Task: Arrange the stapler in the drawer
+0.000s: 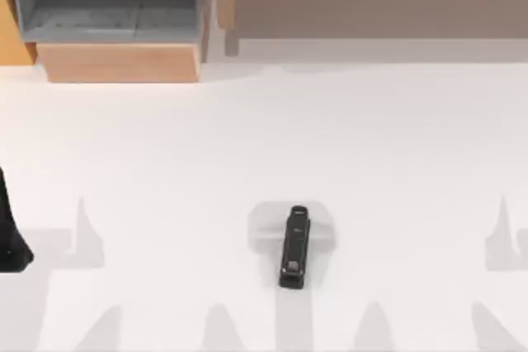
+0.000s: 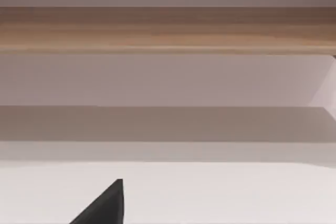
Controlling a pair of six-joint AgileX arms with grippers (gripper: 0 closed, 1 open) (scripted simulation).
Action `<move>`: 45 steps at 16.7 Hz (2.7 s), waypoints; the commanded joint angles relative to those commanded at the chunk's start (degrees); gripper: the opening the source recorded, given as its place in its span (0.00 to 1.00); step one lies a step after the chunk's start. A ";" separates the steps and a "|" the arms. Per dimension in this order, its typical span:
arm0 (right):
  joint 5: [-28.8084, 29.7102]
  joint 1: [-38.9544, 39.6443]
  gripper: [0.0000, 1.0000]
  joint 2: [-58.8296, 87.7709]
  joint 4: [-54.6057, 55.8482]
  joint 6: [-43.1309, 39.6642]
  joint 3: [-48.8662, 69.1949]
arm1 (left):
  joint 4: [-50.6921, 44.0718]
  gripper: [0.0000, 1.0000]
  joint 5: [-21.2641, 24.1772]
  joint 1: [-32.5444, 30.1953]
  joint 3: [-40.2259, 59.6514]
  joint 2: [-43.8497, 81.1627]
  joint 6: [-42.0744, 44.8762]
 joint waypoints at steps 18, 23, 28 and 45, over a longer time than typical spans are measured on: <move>0.00 0.00 1.00 0.00 0.00 0.00 0.00 | 34.01 1.00 12.62 9.89 30.21 61.70 43.04; 0.00 0.00 1.00 0.00 0.00 0.00 0.00 | 48.28 1.00 18.29 15.33 43.68 90.16 62.56; 0.00 0.00 1.00 0.00 0.00 0.00 0.00 | 59.80 1.00 23.19 20.31 55.06 114.39 79.20; 0.00 0.00 1.00 0.00 0.00 0.00 0.00 | 65.22 1.00 25.72 23.05 66.98 132.51 90.76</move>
